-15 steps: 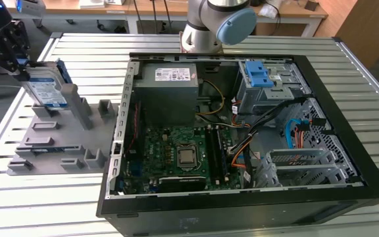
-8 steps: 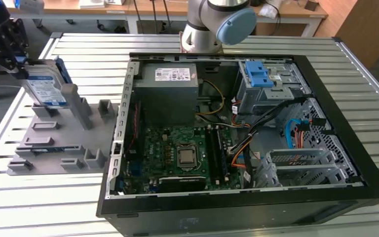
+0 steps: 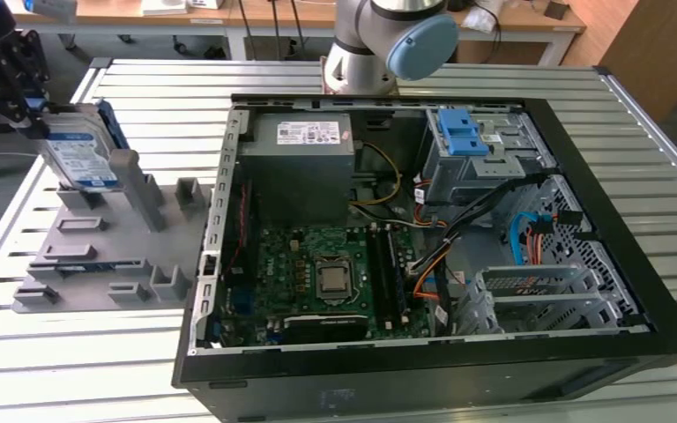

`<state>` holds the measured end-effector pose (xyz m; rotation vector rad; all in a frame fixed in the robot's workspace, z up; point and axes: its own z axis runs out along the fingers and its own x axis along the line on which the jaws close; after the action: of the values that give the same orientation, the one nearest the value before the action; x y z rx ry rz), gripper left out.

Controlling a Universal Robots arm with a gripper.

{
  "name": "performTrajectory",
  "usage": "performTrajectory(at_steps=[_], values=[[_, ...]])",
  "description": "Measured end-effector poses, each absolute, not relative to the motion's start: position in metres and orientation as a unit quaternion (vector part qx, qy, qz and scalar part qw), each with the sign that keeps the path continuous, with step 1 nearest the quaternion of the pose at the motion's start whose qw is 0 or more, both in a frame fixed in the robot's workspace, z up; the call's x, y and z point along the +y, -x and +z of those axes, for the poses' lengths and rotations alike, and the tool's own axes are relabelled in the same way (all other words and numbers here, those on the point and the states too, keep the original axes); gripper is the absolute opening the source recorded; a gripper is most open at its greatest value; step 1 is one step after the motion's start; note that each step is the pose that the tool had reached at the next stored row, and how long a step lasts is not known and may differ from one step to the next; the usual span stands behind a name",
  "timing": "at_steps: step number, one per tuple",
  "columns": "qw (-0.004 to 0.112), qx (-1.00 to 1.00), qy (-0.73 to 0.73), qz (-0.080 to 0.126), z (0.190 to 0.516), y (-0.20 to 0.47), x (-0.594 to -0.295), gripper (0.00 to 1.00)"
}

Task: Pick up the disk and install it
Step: 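Pick up the disk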

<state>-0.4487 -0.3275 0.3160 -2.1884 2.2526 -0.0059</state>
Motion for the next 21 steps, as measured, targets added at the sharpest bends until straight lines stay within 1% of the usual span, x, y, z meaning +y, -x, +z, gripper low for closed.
performTrajectory(at_steps=[21], values=[[0.001,0.717,0.697,-0.002,0.3211,0.4489,-0.3275,0.37]])
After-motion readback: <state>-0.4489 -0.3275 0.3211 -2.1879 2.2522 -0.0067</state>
